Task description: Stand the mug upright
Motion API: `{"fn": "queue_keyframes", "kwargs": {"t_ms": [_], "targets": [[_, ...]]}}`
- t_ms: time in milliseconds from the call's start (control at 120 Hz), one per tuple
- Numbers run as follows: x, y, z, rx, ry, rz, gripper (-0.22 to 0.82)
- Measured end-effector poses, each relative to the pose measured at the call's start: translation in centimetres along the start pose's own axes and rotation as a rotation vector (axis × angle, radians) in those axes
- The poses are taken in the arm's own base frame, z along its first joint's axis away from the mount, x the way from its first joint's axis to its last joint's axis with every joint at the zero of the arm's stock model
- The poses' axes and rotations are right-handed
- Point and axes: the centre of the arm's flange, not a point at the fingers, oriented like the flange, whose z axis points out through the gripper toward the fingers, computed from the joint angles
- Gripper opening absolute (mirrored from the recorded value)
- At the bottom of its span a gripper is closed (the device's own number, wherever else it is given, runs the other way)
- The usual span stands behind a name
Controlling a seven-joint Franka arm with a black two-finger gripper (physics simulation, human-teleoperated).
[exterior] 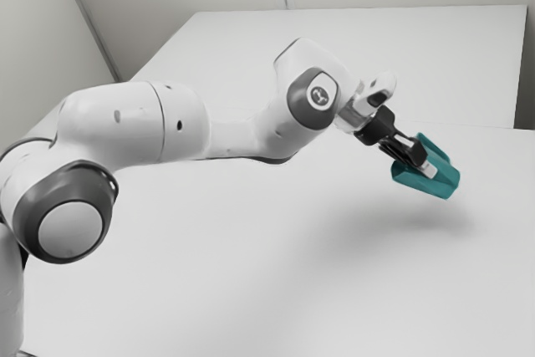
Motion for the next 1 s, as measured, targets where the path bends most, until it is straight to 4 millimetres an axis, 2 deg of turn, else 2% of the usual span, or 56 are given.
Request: {"fn": "queue_keyframes", "kwargs": {"t_ms": [133,233,367,467,667,1000], "targets": [[-0.9,-0.7,-3.6,0.191,-0.089,0.034,-0.18],[-2.4,-2.2,-6.3,0.304,-0.135,0.005,-0.18],[-3.2,-4.0,-9.1,0.417,-0.173,-0.037,-0.18],[-5.1,-5.5,-11.3,0.487,-0.202,-0.094,-0.18],[-9.1,-7.6,-14.4,0.581,-0.256,-0.217,-0.18],[-14.2,-10.0,-17.1,0.678,-0.296,-0.376,-0.18]]}}
